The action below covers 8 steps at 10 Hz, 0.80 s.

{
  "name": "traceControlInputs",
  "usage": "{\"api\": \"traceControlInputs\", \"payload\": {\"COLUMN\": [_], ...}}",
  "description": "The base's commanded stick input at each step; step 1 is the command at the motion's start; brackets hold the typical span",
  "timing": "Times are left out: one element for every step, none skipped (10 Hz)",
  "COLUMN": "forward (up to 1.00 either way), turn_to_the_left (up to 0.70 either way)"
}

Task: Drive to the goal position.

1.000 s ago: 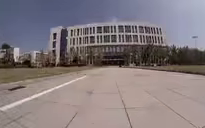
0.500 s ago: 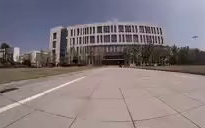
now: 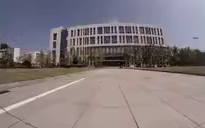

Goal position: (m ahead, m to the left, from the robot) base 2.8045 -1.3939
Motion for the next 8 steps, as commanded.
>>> {"api": "traceControlInputs", "payload": {"forward": [0.70,0.70,0.70,0.70,0.70,0.70,0.70,0.70], "turn_to_the_left": [0.00,0.00,0.00,0.00,0.00,0.00,0.00,0.00]}}
